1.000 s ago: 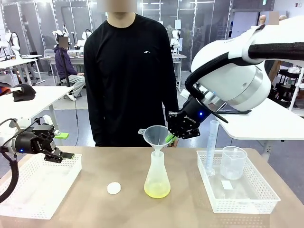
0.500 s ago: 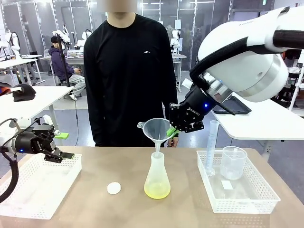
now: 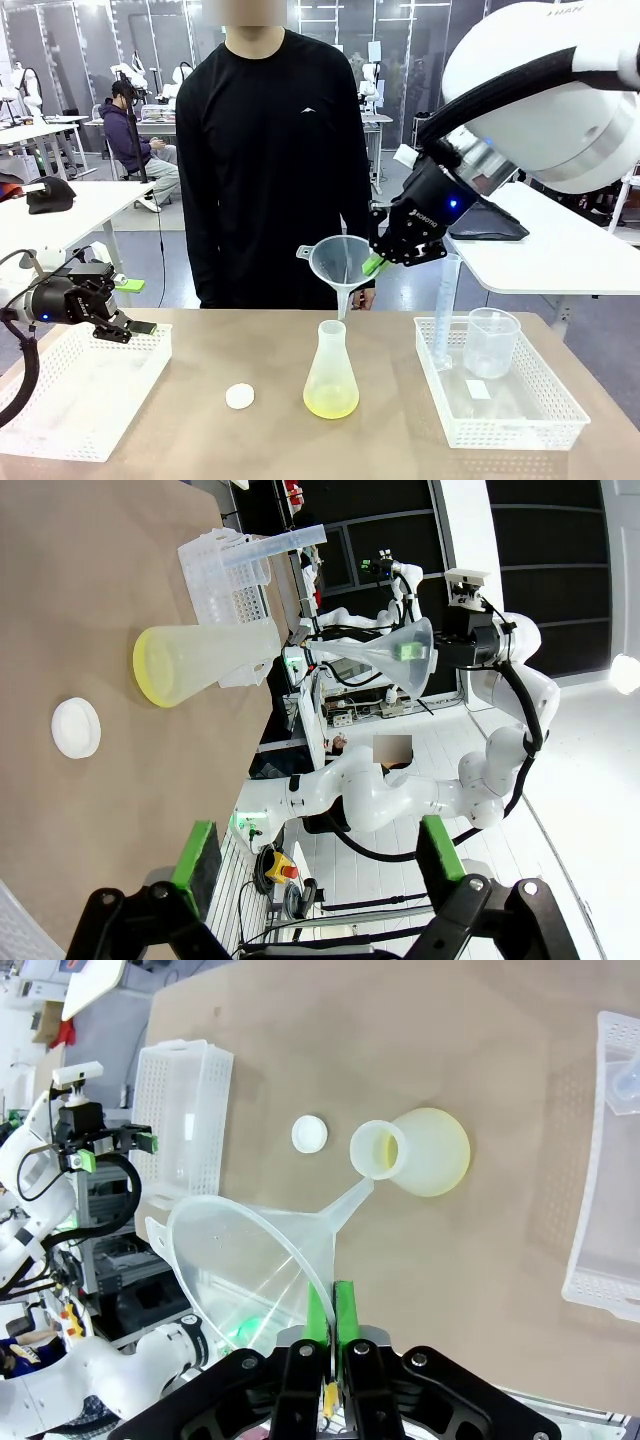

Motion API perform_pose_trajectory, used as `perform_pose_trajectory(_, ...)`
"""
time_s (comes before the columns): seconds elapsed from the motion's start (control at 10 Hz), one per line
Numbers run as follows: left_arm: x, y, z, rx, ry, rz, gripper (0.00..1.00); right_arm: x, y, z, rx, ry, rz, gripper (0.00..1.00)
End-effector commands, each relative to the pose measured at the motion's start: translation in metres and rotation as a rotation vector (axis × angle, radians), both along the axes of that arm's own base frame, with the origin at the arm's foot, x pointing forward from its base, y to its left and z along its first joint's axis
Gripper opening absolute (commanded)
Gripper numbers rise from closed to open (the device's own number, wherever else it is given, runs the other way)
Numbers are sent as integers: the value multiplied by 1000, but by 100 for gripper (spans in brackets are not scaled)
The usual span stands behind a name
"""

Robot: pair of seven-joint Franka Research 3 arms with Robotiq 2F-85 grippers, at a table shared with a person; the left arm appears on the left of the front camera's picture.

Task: Prepare the solutions needed for the experiment.
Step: Once the solution is in the Big flask , pick up the Plastic Funnel and place it back into the right Organizing basket.

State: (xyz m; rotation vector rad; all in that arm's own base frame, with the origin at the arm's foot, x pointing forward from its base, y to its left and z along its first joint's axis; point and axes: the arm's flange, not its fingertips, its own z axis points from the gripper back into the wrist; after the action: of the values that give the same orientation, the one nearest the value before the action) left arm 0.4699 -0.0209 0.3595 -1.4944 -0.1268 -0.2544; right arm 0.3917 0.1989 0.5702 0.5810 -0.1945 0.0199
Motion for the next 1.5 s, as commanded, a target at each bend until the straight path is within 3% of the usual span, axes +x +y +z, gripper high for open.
perform_pose_trajectory(0.0,0,0,1,3,-11,-3,100,3,-22,8,2,30,-2,0)
perform_pose_trajectory(0.3,0,0,1,3,-11,-3,100,9,-85,12,-107,22,-10,0)
perform_pose_trajectory(0.5,0,0,1,3,-11,-3,100,2,-137,12,-78,-9,-103,0)
perform_pose_trajectory(0.8,0,0,1,3,-11,-3,100,-2,-200,6,-81,15,-227,0)
perform_pose_trajectory(1.4,0,0,1,3,-11,-3,100,-1,-213,-35,-77,184,-267,0)
